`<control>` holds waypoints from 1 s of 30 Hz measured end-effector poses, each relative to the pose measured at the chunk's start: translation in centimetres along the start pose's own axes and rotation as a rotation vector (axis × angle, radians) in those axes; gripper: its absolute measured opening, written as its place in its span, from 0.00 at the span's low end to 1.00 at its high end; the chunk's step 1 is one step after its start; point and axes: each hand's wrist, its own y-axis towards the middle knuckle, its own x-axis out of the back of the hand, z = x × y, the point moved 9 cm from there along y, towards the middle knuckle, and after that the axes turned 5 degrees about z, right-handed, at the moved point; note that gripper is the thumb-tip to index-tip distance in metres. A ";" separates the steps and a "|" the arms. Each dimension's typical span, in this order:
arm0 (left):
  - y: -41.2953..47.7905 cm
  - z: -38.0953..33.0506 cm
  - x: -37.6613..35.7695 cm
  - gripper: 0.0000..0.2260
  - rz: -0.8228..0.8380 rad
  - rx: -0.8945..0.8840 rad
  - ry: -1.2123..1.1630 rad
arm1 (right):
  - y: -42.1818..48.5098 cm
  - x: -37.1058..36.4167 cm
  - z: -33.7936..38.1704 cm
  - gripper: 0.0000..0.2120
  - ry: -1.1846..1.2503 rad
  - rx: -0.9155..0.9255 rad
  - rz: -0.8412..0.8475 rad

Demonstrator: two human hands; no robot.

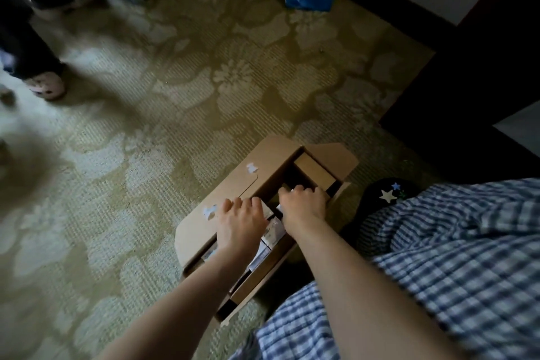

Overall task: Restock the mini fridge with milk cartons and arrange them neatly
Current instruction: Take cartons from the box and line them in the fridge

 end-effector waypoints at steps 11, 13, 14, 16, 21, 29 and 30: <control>-2.7 2.7 3.7 0.18 -0.253 -0.113 -0.145 | -3.0 5.8 -2.3 0.19 0.376 0.119 -0.266; -3.3 2.9 4.3 0.16 -0.260 -0.119 -0.203 | -3.9 6.9 -2.4 0.18 0.433 0.132 -0.321; -3.5 2.9 4.6 0.15 -0.258 -0.128 -0.244 | -4.4 7.4 -2.6 0.18 0.459 0.135 -0.347; -3.8 3.2 5.3 0.16 -0.244 -0.097 -0.397 | -5.5 8.0 -3.4 0.18 0.535 0.131 -0.398; -4.4 2.4 9.0 0.16 -0.301 -0.100 -0.795 | -8.6 10.6 -6.9 0.16 0.667 0.092 -0.626; -6.4 -3.7 20.5 0.15 -0.540 -0.379 -0.852 | -17.3 15.4 -14.5 0.20 0.867 0.062 -1.050; -6.9 -4.8 22.1 0.14 -0.562 -0.424 -0.851 | -18.7 15.5 -16.0 0.19 0.903 0.056 -1.107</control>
